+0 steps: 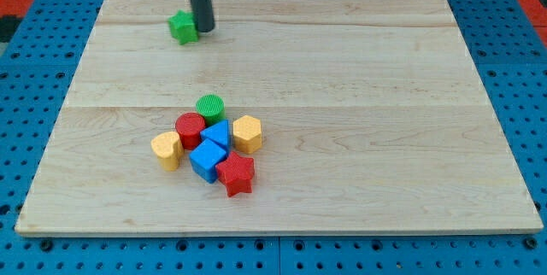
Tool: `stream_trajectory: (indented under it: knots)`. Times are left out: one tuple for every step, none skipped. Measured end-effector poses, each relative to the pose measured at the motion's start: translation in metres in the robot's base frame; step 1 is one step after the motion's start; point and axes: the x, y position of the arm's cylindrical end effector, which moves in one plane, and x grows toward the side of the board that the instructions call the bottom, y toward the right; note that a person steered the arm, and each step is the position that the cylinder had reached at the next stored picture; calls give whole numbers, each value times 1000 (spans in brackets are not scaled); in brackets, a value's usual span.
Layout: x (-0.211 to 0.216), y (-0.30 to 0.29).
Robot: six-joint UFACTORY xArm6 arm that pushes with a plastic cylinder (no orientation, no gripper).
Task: Nudge the green star top a bit
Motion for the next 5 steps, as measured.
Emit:
stream_trajectory:
  knots:
    - [30, 1]
    - [35, -38]
    - [11, -43]
    - [0, -33]
    - [-4, -30]
